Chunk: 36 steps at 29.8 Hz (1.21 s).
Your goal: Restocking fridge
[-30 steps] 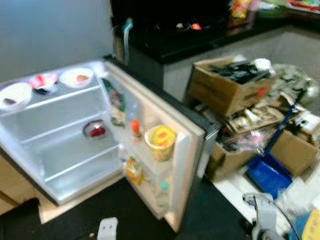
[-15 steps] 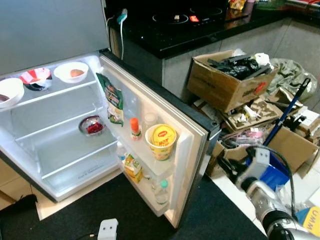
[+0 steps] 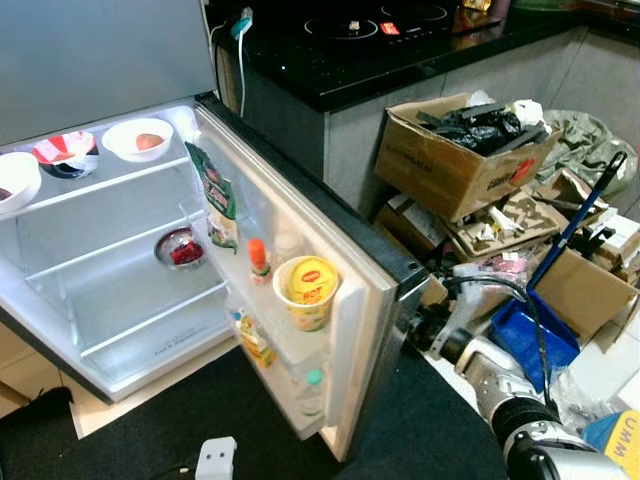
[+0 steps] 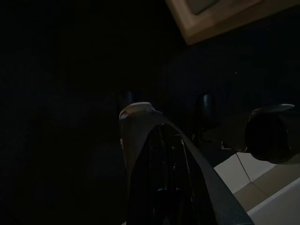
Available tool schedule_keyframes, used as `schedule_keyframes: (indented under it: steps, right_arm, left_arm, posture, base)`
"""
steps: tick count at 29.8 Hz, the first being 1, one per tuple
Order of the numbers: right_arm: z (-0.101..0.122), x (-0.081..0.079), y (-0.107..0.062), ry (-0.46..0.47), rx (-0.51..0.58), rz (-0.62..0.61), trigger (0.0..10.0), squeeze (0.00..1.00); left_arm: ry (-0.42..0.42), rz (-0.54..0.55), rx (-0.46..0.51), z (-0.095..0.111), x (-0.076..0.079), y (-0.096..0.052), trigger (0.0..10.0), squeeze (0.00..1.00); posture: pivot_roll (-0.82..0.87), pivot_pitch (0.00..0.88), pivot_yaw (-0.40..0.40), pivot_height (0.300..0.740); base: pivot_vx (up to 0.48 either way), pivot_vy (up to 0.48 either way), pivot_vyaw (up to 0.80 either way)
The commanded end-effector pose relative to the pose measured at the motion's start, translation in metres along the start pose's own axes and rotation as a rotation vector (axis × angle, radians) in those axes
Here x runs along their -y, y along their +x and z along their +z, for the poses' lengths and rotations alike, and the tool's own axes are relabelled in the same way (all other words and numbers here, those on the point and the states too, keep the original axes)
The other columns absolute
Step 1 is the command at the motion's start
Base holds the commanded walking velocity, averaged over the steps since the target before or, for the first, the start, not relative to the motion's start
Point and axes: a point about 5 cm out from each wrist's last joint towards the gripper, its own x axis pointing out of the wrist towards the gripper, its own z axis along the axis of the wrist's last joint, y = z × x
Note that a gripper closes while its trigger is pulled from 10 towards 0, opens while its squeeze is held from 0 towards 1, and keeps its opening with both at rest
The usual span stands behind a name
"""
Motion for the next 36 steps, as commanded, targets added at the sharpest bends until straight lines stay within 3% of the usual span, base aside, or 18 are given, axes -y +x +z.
schedule_keyframes:
  steps: [1, 3, 4, 5, 7, 9, 13, 16, 18, 21, 22, 29, 31, 33, 36]
  right_arm:
    - [0.0, -0.021, 0.011, -0.011, -0.028, 0.212, 0.0, 0.0]
    - [0.0, -0.027, 0.013, -0.008, -0.03, 0.267, 0.0, 0.0]
    - [0.001, -0.031, 0.014, -0.016, -0.025, 0.301, 3.5, 0.0]
    - [0.002, -0.029, 0.015, -0.024, -0.02, 0.279, 10.0, 0.0]
    - [0.003, -0.021, 0.015, -0.045, -0.016, 0.178, 10.0, 0.0]
    - [-0.006, 0.002, 0.002, -0.058, -0.082, -0.072, 10.0, 0.0]
    - [-0.028, 0.014, -0.022, -0.073, -0.189, -0.2, 10.0, 0.0]
    - [-0.057, 0.022, -0.051, -0.042, -0.326, -0.352, 10.0, 0.0]
    - [-0.062, 0.023, -0.058, -0.03, -0.351, -0.378, 10.0, 0.0]
    - [-0.09, 0.026, -0.091, 0.013, -0.478, -0.516, 10.0, 0.0]
    - [-0.09, 0.026, -0.091, 0.013, -0.478, -0.516, 10.0, 0.0]
    - [-0.128, 0.021, -0.139, 0.08, -0.621, -0.706, 10.0, 0.0]
    - [-0.129, 0.02, -0.141, 0.089, -0.624, -0.71, 10.0, 0.0]
    - [-0.141, 0.015, -0.156, 0.121, -0.666, -0.764, 10.0, 0.0]
    - [-0.147, 0.012, -0.164, 0.138, -0.69, -0.795, 10.0, 0.0]
  left_arm:
    - [0.009, 0.018, -0.026, -0.006, -0.005, -0.002, 10.0, 0.0]
    - [0.01, 0.017, -0.026, -0.006, -0.005, -0.002, 10.0, 0.0]
    - [0.01, 0.017, -0.024, -0.006, -0.005, -0.002, 10.0, 0.0]
    - [0.01, 0.017, -0.023, -0.006, -0.005, -0.002, 10.0, 0.0]
    - [0.009, 0.017, -0.022, -0.005, -0.005, -0.002, 10.0, 0.0]
    - [0.008, 0.017, -0.02, -0.005, -0.005, -0.002, 10.0, 0.0]
    - [0.007, 0.017, -0.021, -0.005, -0.005, -0.002, 10.0, 0.0]
    - [0.006, 0.019, -0.023, -0.006, -0.005, -0.002, 10.0, 0.0]
    - [0.005, 0.019, -0.024, -0.006, -0.005, -0.002, 10.0, 0.0]
    - [0.006, 0.022, -0.028, -0.007, -0.005, -0.002, 10.0, 0.0]
    - [0.006, 0.022, -0.028, -0.007, -0.005, -0.002, 10.0, 0.0]
    - [0.01, 0.027, -0.033, -0.008, -0.006, -0.003, 10.0, 0.0]
    - [0.011, 0.027, -0.033, -0.008, -0.006, -0.003, 10.0, 0.0]
    - [0.013, 0.029, -0.035, -0.008, -0.006, -0.003, 10.0, 0.0]
    - [0.014, 0.029, -0.035, -0.008, -0.007, -0.003, 10.0, 0.0]
  posture:
    - [-0.09, 0.049, -0.028, 0.74]
    - [-0.09, 0.049, -0.028, 0.74]
    - [-0.09, 0.051, -0.025, 0.74]
    - [-0.09, 0.051, -0.025, 0.74]
    - [-0.09, 0.051, -0.025, 0.74]
    - [-0.09, 0.048, -0.028, 0.74]
    - [-0.09, 0.048, -0.028, 0.74]
    - [-0.09, 0.049, -0.031, 0.74]
    - [-0.09, 0.049, -0.031, 0.74]
    - [-0.09, 0.051, -0.029, 0.74]
    - [-0.09, 0.051, -0.029, 0.74]
    - [-0.09, 0.051, -0.025, 0.74]
    - [-0.09, 0.051, -0.025, 0.74]
    - [-0.09, 0.049, -0.022, 0.74]
    - [-0.09, 0.047, -0.021, 0.74]
  base:
    - [0.0, 0.0, 0.0]
    - [0.0, 0.0, 0.0]
    - [0.0, 0.0, 0.0]
    - [0.0, 0.0, 0.0]
    - [0.0, 0.0, 0.0]
    - [0.0, 0.0, 0.0]
    - [0.0, 0.0, 0.38]
    - [0.0, 0.0, 0.73]
    - [0.0, 0.0, 0.73]
    - [0.0, 0.0, 0.73]
    - [0.0, 0.0, 0.73]
    - [0.0, 0.0, 0.73]
    - [0.0, 0.0, 0.73]
    - [0.0, 0.0, 0.73]
    - [0.0, 0.0, 0.73]
